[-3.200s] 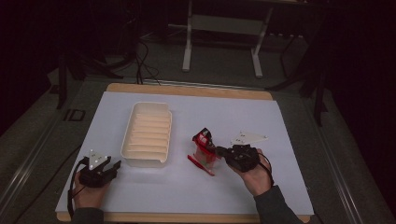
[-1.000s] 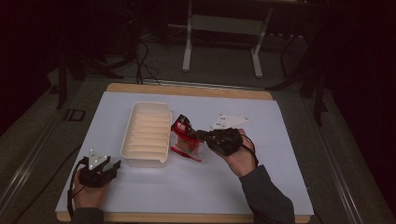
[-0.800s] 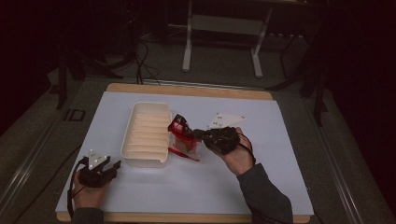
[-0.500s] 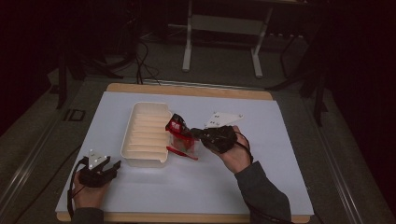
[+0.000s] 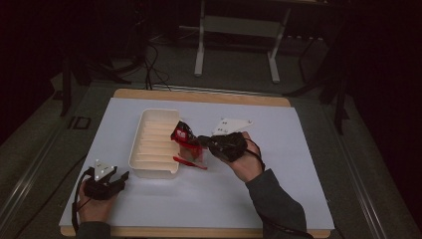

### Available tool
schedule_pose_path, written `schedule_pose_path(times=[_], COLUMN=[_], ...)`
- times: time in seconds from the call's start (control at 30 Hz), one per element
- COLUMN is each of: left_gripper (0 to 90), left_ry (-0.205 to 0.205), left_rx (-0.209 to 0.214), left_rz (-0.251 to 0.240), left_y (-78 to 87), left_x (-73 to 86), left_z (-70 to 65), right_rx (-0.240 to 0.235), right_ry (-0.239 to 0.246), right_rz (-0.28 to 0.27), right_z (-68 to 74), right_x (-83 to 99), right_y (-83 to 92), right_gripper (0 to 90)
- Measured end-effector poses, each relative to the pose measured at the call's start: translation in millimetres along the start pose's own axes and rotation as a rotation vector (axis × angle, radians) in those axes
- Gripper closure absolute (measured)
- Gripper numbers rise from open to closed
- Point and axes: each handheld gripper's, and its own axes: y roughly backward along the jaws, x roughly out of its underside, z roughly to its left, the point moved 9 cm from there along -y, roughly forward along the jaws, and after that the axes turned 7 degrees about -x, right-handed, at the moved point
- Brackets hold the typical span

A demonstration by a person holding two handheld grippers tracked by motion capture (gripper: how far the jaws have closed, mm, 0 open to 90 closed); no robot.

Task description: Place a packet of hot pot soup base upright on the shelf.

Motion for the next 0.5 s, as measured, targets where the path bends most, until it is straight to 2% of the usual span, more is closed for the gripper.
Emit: schedule_pose_path(times=[0.1,0.5], left_gripper=[50.0,50.0], left_ry=[0.000,-0.001], left_rx=[0.000,0.001], left_rz=[-0.001,-0.003], left_y=[0.0,0.0], left_x=[-0.1,-0.2], left_z=[-0.1,-0.2], right_rx=[-0.013,-0.044], right_ry=[0.022,0.052], right_rz=[-0.007,-0.013], right_z=[1.9,5.3], right_x=[-5.3,-15.2], right_y=[-5.2,-19.8], right_gripper=[90.0,89.9])
